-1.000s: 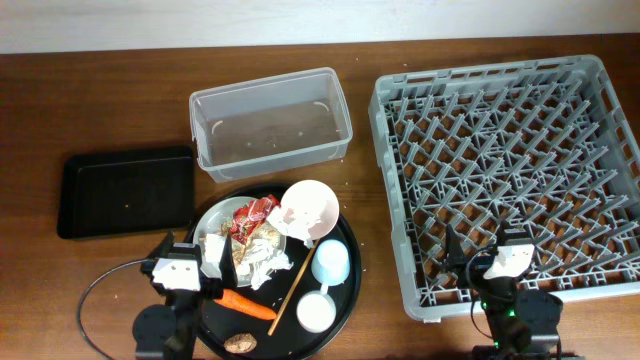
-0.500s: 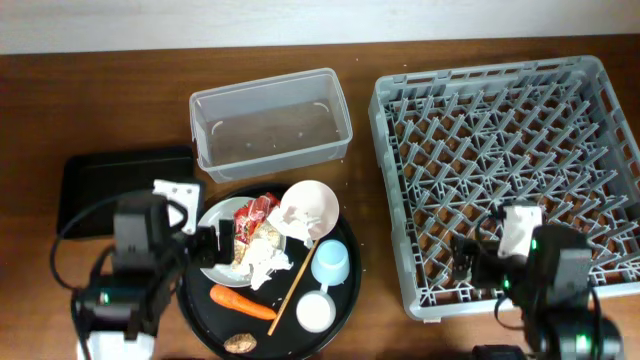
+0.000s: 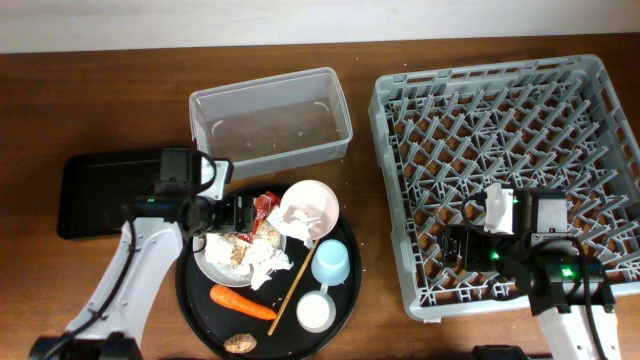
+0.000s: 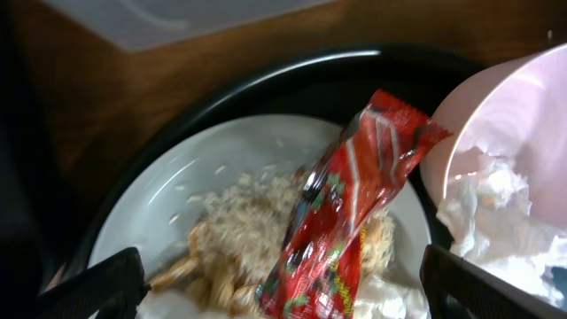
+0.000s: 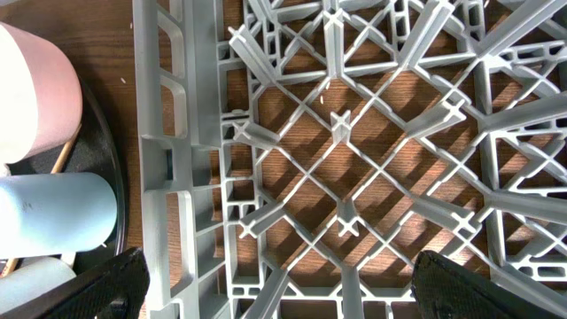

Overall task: Sort waste into correct bins and load items into the dishwasher rack
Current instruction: 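Grasp the red wrapper on the plate with the left gripper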

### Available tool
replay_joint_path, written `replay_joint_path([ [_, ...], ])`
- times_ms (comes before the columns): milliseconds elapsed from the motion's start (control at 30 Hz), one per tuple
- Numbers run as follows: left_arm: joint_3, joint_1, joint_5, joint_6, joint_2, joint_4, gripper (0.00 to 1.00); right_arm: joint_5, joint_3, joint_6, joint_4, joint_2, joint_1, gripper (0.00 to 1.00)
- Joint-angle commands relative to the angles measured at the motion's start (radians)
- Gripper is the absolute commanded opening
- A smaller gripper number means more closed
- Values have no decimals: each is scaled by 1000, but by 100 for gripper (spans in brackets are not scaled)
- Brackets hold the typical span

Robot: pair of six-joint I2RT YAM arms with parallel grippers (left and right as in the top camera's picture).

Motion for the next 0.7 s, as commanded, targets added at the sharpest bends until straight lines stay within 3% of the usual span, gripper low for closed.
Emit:
replay_joint_path([
  [0,20,-61,16,-10,64,51,98,-13,20,-3,3,2,-5,98],
  [100,20,-89,5,-10,122,68,89,-13,20,-3,2,2,-5,98],
  [133,20,-89,5,-10,136,68,69,-12,20,-3,2,2,-5,98],
  [233,20,-89,5,-10,137,67,31,-12,20,-3,2,2,-5,98],
  [267,20,-89,5,-10,137,67,12,-12,20,-3,2,2,-5,98],
  [300,21,-89,5,-10,137,67,1,-12,20,-3,2,2,-5,98],
  [467,131,-89,15,-10,33,-50,1,-8,20,-3,3,2,-5,98],
  [567,229,-89,121,-10,-96,-153,1,-8,20,-3,3,2,-5,98],
  [667,241,-88,123,-10,-169,-72,1,-8,20,-3,3,2,-5,98],
])
